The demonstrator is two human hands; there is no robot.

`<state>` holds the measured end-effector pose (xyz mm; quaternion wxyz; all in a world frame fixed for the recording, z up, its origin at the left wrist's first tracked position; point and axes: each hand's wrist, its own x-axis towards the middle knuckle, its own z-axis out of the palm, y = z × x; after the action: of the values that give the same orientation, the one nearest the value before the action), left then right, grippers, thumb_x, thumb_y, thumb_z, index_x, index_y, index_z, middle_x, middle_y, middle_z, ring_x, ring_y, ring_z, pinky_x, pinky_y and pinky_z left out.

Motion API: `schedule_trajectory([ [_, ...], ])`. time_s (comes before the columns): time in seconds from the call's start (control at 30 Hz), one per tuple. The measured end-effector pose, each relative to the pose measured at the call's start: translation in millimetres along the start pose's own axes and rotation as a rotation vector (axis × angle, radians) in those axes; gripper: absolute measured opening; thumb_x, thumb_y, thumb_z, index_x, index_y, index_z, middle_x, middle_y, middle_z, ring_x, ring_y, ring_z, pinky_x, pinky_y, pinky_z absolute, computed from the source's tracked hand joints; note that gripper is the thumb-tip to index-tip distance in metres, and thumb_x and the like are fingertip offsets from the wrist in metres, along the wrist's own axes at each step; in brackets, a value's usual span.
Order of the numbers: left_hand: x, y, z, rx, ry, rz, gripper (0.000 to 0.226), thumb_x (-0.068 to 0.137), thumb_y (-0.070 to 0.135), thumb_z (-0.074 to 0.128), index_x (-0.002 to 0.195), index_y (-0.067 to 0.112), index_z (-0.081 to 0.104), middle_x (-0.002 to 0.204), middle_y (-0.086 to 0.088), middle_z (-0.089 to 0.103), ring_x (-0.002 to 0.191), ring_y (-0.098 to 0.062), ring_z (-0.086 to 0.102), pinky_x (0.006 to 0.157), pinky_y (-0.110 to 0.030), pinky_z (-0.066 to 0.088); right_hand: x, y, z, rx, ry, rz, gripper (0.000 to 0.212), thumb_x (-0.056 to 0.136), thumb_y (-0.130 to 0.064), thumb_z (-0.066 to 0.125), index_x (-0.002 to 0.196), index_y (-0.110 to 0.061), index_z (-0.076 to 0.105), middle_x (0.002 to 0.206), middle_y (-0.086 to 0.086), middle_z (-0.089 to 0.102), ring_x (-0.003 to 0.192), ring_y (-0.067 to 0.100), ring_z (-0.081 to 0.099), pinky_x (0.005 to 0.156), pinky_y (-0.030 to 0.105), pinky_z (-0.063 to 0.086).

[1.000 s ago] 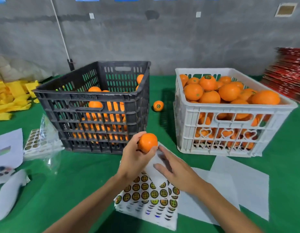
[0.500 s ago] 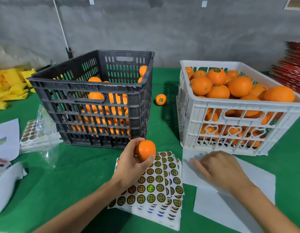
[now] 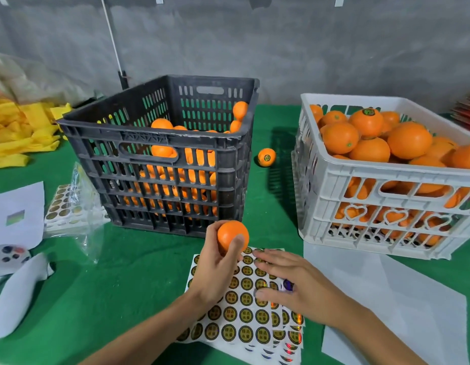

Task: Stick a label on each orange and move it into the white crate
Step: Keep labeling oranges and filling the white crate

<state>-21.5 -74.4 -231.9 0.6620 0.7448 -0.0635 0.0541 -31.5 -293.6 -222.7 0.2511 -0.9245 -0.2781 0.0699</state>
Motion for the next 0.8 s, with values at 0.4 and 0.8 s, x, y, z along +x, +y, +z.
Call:
schedule_trajectory([
  [0.4, 0.9, -14.0, -0.8, -0.066, -0.017, 0.014, 0.045, 0.092, 0.067, 0.053, 0.130, 0.043, 0.045, 0.079, 0.005, 0.066, 0.065, -0.014, 0.060, 0.069, -0.027, 0.056, 4.8, 6.7, 8.8, -0.002, 0.153, -0.087, 0.053, 0.094, -0.068, 0.054, 0.133, -0.035, 0.067, 0.143, -0.034, 0.051, 0.139, -0.009, 0.037, 0.117, 0.027, 0.033],
  [0.8, 0.3, -5.8, -0.2, -0.088, -0.008, -0.024, 0.039, 0.098, 0.052, 0.053, 0.131, 0.032, 0.047, 0.076, -0.001, 0.067, 0.063, -0.017, 0.059, 0.064, -0.025, 0.052, 0.1, 7.6, 13.3, 0.187, 0.144, -0.019, 0.067, 0.078, -0.069, 0.074, 0.131, -0.029, 0.067, 0.129, -0.049, 0.050, 0.135, -0.013, 0.037, 0.104, 0.000, 0.028],
])
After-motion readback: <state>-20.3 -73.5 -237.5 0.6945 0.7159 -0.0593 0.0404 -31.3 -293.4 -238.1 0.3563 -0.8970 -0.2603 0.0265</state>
